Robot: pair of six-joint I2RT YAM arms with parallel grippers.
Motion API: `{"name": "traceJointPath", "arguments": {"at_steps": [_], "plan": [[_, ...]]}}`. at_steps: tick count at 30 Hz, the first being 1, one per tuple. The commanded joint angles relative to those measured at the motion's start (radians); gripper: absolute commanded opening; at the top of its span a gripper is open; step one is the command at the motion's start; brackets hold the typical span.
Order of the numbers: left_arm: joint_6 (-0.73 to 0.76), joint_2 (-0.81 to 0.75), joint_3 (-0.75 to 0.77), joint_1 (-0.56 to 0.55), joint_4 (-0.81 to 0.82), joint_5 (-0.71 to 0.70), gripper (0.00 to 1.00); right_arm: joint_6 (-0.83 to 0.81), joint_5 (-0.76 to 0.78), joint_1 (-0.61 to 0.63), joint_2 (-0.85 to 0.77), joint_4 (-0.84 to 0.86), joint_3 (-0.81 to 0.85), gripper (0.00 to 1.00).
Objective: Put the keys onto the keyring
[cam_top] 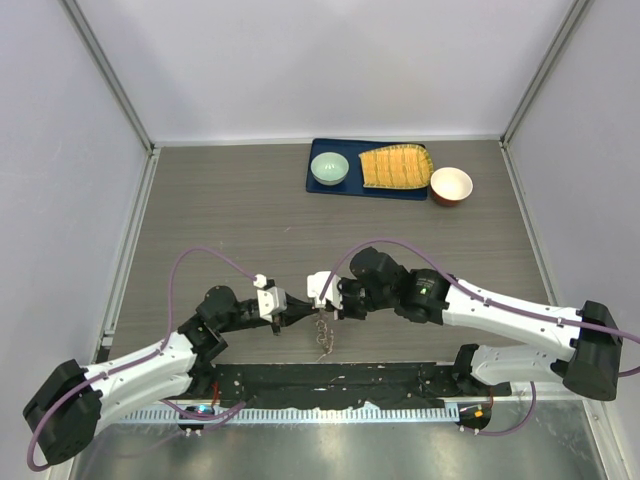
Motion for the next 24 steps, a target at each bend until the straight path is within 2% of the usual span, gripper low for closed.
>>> {"name": "traceJointPath", "arguments": {"at_steps": [1, 18, 24], "plan": [[-0.007, -0.007, 0.034, -0.006, 0.114, -0.003, 0.0, -0.007, -0.028, 0.007, -0.005, 0.044, 0.049, 0.01], [0.034, 0.002, 0.117, -0.015, -0.112, -0.058, 0.0, -0.009, 0.012, 0.007, -0.008, 0.022, 0.073, 0.01], [0.048, 0.024, 0.136, -0.032, -0.142, -0.048, 0.0, -0.01, 0.008, 0.007, 0.013, 0.016, 0.091, 0.01]]}}
